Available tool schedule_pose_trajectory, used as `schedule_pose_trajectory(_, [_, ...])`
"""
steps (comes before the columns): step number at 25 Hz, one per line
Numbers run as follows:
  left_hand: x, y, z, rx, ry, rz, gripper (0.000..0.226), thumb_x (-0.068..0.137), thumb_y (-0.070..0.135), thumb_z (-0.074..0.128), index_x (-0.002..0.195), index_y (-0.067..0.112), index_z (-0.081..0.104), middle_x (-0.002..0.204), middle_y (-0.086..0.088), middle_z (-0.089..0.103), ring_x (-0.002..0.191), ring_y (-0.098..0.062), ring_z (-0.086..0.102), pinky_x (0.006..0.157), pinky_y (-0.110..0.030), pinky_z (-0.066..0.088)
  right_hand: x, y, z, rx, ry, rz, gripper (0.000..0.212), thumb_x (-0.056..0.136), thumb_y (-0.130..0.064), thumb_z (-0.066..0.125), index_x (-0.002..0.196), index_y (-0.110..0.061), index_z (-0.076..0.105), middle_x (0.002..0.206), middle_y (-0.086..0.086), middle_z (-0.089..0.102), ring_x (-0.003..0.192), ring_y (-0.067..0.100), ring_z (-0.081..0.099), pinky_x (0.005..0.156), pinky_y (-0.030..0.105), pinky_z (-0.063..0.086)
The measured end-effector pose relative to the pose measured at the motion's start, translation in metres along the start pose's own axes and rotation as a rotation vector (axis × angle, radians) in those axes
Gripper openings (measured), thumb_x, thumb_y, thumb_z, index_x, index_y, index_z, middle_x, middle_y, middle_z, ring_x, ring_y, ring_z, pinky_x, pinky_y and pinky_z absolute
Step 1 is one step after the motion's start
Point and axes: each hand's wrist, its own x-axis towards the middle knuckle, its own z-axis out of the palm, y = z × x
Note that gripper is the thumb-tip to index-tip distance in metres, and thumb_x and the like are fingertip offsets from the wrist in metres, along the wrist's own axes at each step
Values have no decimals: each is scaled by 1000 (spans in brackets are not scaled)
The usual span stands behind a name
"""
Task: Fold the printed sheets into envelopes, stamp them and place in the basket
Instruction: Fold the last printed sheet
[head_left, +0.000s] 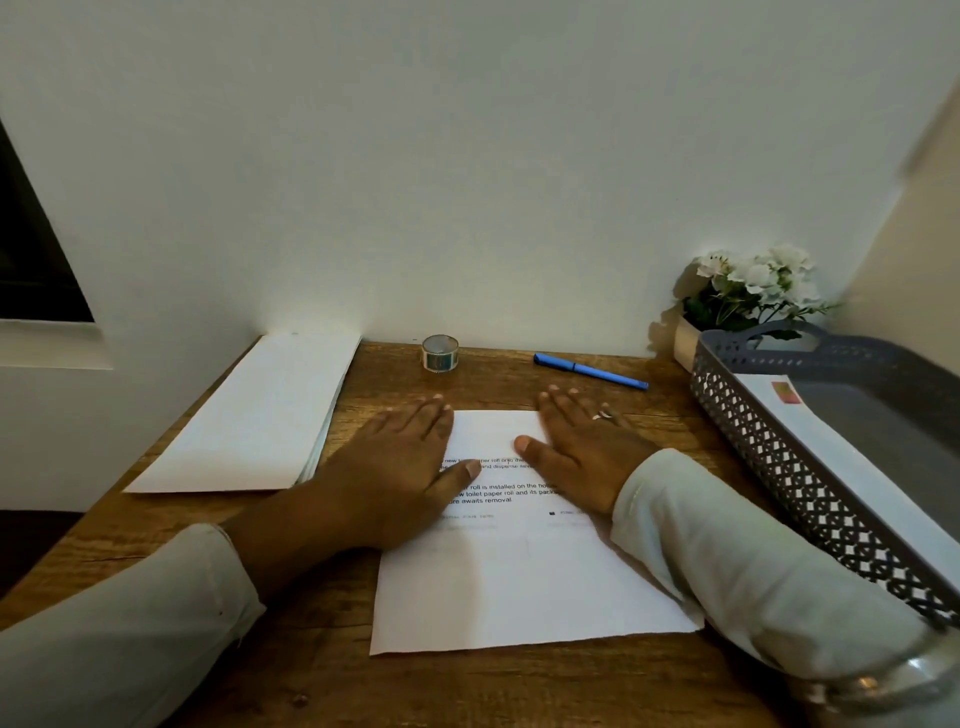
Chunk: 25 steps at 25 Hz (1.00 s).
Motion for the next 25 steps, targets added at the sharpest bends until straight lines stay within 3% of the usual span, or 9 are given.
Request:
schedule_pose_trajectory(4, [-2, 5, 7, 91, 125, -171, 100, 84, 76, -1, 158, 10, 9, 167, -8, 7, 154, -22, 2, 125, -43, 1, 5, 9, 3, 7, 5, 82, 79, 100, -66, 14, 162, -20, -2, 170, 0, -8, 157, 19, -9, 126, 46, -3])
schedule_pose_trajectory(9, [12, 26, -3, -54, 9, 157, 77, 98, 67, 11, 159, 23, -2, 167, 4, -9, 152, -10, -13, 125, -36, -3, 6, 8, 1, -3, 7, 75, 75, 103, -61, 16, 162, -20, -3, 170, 0, -8, 157, 19, -8, 127, 46, -2])
schedule_pose_trajectory(14, [11, 3, -3, -11, 18, 58, 75, 100, 61, 14, 159, 19, -4, 167, 2, -12, 152, -10, -13, 122, -31, -7, 5, 10, 4, 12, 13, 61, 75, 102, -63, 15, 162, -21, 0, 171, -1, -4, 157, 18, -7, 126, 45, -2])
schedule_pose_trajectory(17, [8, -6, -5, -4, -2, -12, 76, 100, 61, 13, 159, 17, -6, 167, 0, -12, 152, -11, -13, 123, -32, -8, 0, 7, 4, -128, 190, 101, 74, 102, -61, 15, 161, -16, 17, 169, 4, 13, 157, 24, 7, 126, 48, 5])
schedule_pose_trajectory(19, [8, -4, -5, 0, 3, -17, 76, 101, 61, 13, 159, 17, -6, 167, -1, -12, 152, -12, -13, 123, -33, -7, -7, -8, 2, -169, 321, -14, 66, 103, -54, 21, 156, -14, 31, 165, 7, 26, 154, 26, 17, 126, 48, 10])
schedule_pose_trajectory(22, [8, -3, -3, -1, 25, -23, 75, 101, 59, 14, 159, 16, -5, 167, -1, -10, 153, -13, -12, 122, -32, -8, -16, -39, 1, -53, 285, -260, 54, 106, -44, 28, 148, -14, 42, 156, 7, 39, 144, 27, 33, 122, 43, 22])
schedule_pose_trajectory(25, [8, -3, -4, -5, 14, -25, 75, 101, 60, 14, 159, 17, -5, 167, 0, -11, 152, -12, -13, 122, -32, -8, -13, -40, 0, -93, 303, -213, 44, 105, -39, 32, 136, -18, 55, 142, 5, 50, 129, 27, 46, 111, 42, 35])
